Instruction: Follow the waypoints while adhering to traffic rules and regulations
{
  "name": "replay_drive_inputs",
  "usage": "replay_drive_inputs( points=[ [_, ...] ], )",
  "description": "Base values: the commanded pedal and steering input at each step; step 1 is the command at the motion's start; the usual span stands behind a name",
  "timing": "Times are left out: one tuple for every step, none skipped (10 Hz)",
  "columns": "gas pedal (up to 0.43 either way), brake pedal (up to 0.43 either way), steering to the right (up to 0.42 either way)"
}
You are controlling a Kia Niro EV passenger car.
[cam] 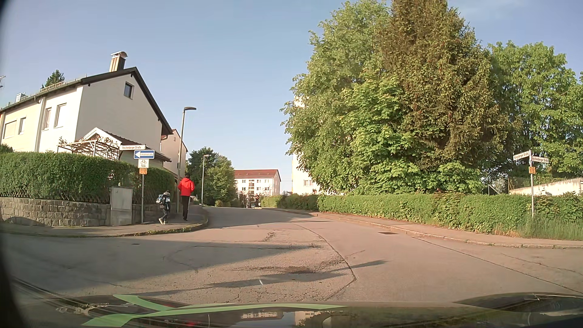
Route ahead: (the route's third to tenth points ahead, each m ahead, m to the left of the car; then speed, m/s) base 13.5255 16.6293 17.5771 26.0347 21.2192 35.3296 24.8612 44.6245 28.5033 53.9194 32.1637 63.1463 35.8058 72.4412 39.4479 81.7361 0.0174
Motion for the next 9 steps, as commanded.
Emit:
replay_drive_inputs(
  points=[
    [0.429,0.256,-0.724],
    [0.429,0.256,-0.724],
    [0.429,0.256,-0.725],
    [0.429,0.256,-0.724],
    [0.429,0.256,-0.724],
    [0.429,0.256,-0.724],
    [0.429,0.256,-0.724],
    [0.429,0.256,-0.724],
    [0.429,0.256,-0.724]
  ],
)
